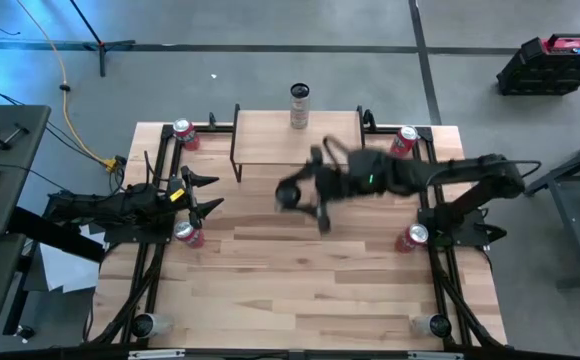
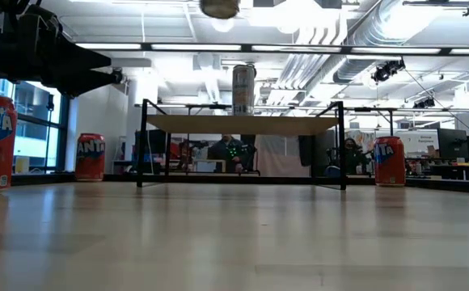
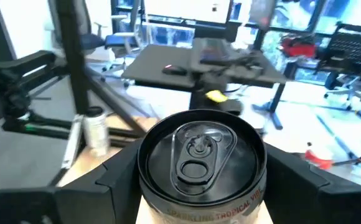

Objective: Place canned beverage on shelf
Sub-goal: Put the middle white soda can aligned with the other white soda can on the shelf

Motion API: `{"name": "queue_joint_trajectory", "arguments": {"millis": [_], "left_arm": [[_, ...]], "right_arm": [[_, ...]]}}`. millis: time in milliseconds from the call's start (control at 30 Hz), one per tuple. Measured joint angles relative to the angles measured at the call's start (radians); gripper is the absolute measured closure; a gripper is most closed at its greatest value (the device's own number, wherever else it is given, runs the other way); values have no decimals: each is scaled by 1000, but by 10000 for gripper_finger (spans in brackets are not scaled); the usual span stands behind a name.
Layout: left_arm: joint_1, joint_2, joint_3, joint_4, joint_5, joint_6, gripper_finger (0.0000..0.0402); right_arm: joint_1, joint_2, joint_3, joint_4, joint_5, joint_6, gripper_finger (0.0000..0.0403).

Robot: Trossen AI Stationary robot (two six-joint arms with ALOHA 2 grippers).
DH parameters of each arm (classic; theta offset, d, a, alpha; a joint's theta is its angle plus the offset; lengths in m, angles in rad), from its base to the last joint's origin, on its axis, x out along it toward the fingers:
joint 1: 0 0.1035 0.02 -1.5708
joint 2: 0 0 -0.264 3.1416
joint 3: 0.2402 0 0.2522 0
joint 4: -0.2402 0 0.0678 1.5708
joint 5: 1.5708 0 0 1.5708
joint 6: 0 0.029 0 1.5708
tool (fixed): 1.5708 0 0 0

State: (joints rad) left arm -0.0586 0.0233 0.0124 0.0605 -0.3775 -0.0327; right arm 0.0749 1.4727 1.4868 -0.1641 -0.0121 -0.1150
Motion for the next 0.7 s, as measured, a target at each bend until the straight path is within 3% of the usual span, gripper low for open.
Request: {"name": "queue_joint_trajectory", "arguments": {"millis": [400, 700], "left_arm": [[0, 0, 0, 0, 0, 0, 88], [0, 0, 0, 0, 0, 0, 88]], "right_arm": [[-493, -16, 0, -21, -494, 23, 157], [-651, 123, 0, 18, -764, 13, 157]]}}
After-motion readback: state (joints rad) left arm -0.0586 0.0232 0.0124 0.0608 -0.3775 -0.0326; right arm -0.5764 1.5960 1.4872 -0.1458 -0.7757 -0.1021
